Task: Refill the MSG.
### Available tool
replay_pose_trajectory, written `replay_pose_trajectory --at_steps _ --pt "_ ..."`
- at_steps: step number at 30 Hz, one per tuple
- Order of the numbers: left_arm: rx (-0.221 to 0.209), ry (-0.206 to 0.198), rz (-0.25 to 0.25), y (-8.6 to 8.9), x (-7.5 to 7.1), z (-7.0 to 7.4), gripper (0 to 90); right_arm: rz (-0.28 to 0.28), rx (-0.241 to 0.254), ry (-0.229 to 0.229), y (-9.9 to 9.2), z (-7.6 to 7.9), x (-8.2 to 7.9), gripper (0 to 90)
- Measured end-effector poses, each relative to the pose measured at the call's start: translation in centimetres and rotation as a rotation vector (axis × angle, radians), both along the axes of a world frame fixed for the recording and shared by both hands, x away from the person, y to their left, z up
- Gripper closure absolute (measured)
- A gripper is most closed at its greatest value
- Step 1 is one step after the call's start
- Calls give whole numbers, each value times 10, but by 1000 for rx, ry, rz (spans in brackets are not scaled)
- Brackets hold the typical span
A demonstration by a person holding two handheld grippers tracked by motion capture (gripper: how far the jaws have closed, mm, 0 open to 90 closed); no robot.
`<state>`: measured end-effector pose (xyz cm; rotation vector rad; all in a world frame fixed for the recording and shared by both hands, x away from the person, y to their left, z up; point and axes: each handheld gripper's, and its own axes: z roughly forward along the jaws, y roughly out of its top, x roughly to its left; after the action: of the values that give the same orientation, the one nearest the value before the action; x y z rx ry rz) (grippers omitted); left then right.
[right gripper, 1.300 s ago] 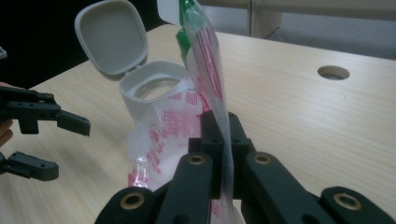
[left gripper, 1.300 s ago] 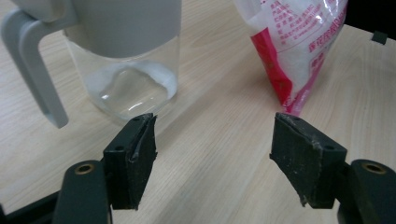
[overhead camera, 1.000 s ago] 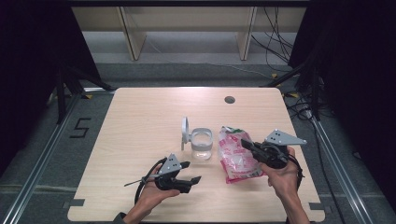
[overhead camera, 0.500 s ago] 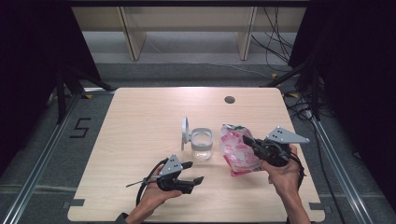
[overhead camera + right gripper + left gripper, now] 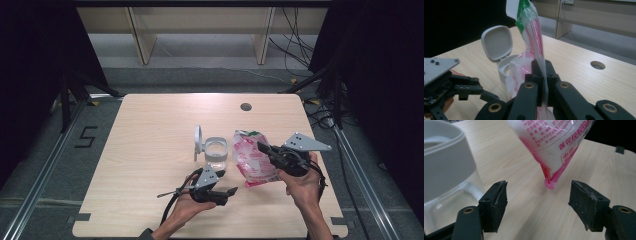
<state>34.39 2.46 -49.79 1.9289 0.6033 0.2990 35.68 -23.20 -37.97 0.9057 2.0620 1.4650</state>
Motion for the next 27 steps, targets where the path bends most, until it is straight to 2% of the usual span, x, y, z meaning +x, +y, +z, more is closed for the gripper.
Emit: replay_pose_trajectory --at_steps 1,2,3,5,6,7,8,9,11,12,15,16,17,19,21,22,23,24,25,26,27 --pt "-26 12 -9 -8 -1 -1 300 -17 8 12 1 1 -2 900" --pt "-21 9 -9 -10 -2 0 296 -11 12 23 2 2 -2 900" --pt "-30 7 -17 -13 -2 -1 295 0 -1 4 1 3 -1 900" --pt "-34 -13 -13 -22 -1 -2 295 0 26 43 3 5 -3 900" --pt "-31 -14 0 -26 -1 -3 291 9 19 25 3 7 -1 900" --pt "-11 -30 13 -33 0 -4 280 -6 31 26 4 8 -2 900" --pt "-14 -23 13 -35 -1 -4 270 11 35 16 4 11 -1 900" --pt "-22 -23 18 -39 -1 -5 268 6 35 27 4 12 -2 900" --pt "2 -35 26 -44 0 -4 274 -2 19 12 3 16 -2 900" --pt "-5 -43 30 -46 1 -4 274 2 15 -8 3 17 -1 900" --pt "14 -48 52 -51 4 -3 276 -9 2 -6 1 21 0 900" --pt "0 -40 62 -54 3 -4 278 -17 15 -2 1 21 0 900" --pt "3 -47 64 -57 4 -4 278 -7 2 -14 -1 22 2 900" --pt "15 -42 73 -61 5 -6 284 -7 8 -16 -1 24 2 900" --pt "29 -44 82 -65 7 -8 298 -21 9 -9 -1 26 1 900" --pt "30 -45 91 -67 7 -9 309 -3 12 -22 -1 27 3 900" --pt "10 -45 92 -69 8 -10 319 -19 6 -27 -1 28 2 900" --pt "-5 -43 91 -72 7 -11 331 -17 13 -14 0 28 2 900" --pt "-10 -43 76 -73 7 -13 368 -13 2 -16 1 29 2 900" --pt "-18 -62 90 -74 6 -14 434 -7 -5 -24 1 30 3 900" --pt "-35 -69 111 -74 5 -14 479 -13 2 -14 3 30 2 900"
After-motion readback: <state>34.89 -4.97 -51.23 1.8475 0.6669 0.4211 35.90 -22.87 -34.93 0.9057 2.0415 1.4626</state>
